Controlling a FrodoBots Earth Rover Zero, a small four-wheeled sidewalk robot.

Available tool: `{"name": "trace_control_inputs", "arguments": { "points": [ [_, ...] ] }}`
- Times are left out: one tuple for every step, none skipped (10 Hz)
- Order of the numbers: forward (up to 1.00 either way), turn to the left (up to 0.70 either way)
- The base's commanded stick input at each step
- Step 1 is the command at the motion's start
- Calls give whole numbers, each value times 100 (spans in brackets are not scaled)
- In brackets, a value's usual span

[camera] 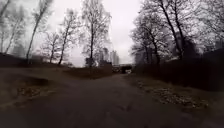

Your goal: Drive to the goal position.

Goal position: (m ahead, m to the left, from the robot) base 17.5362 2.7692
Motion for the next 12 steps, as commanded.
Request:
{"name": "trace_control_inputs", "arguments": {
  "points": [
    [70, 0],
    [70, 0],
    [70, 0],
    [70, 0],
    [70, 0],
    [70, 0],
    [70, 0],
    [70, 0],
    [70, 0],
    [70, 0],
    [70, 1],
    [70, 11]
  ]
}}
